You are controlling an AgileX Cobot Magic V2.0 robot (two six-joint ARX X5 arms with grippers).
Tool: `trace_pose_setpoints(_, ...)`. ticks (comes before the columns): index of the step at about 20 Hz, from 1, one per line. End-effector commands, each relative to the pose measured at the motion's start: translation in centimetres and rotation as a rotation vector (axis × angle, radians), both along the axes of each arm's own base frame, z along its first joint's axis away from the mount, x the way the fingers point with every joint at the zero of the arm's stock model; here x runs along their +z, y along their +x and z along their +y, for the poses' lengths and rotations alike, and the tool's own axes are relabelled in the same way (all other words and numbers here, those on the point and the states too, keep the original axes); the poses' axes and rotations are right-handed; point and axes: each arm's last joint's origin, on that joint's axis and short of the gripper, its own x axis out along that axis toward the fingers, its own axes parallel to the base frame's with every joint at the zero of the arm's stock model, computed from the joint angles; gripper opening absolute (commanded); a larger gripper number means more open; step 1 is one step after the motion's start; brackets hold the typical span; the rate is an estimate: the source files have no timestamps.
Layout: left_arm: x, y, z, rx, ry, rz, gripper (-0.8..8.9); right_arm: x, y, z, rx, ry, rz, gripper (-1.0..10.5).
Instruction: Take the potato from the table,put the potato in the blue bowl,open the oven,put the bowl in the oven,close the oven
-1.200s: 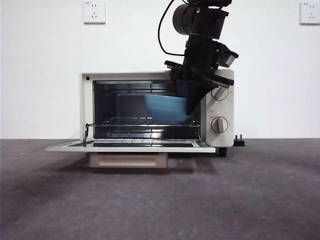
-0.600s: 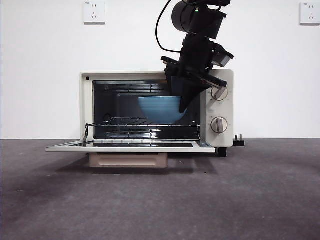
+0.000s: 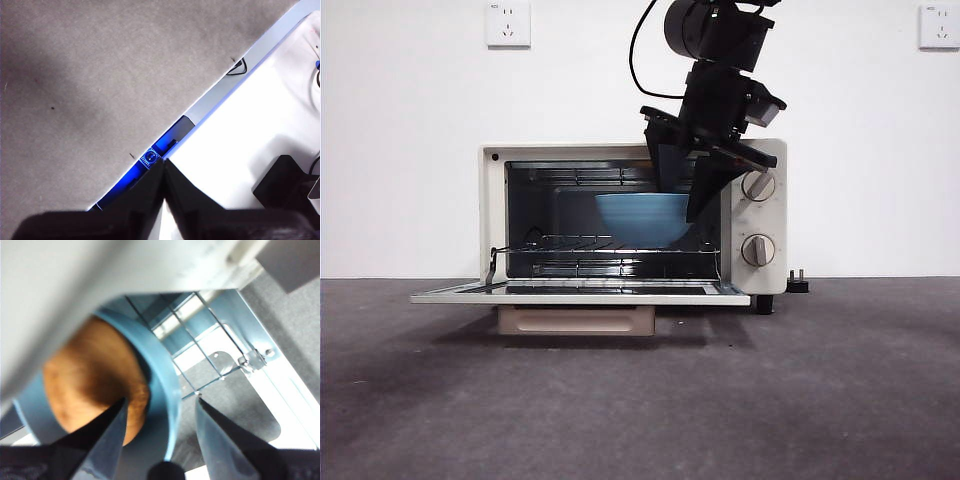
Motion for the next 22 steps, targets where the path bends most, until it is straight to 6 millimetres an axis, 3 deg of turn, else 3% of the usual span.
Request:
trace_pose_setpoints(1, -0.1, 0.0, 0.0, 0.003, -0.005, 0.003, -0.06, 1.0, -0.2, 0.3, 0.03, 0.0, -0.045, 2.3)
trace_pose_setpoints(8, -0.1, 0.0, 0.0, 0.005, -0.002, 0.0, -0.06, 3.9, -0.4, 0.2, 0.088, -0.003, -0.116, 2.3)
trace_pose_setpoints(16, -0.1, 0.1, 0.1, 0.027, 0.032, -0.018, -0.06, 6.9, -1.7, -0.8, 0.161, -0.132, -0.119, 2.2)
trace_pose_setpoints(22, -0.1, 0.2, 0.0, 0.028, 0.03, -0.026, -0.06, 10.0, -2.7, -1.4, 0.341, -0.212, -0.212, 2.2)
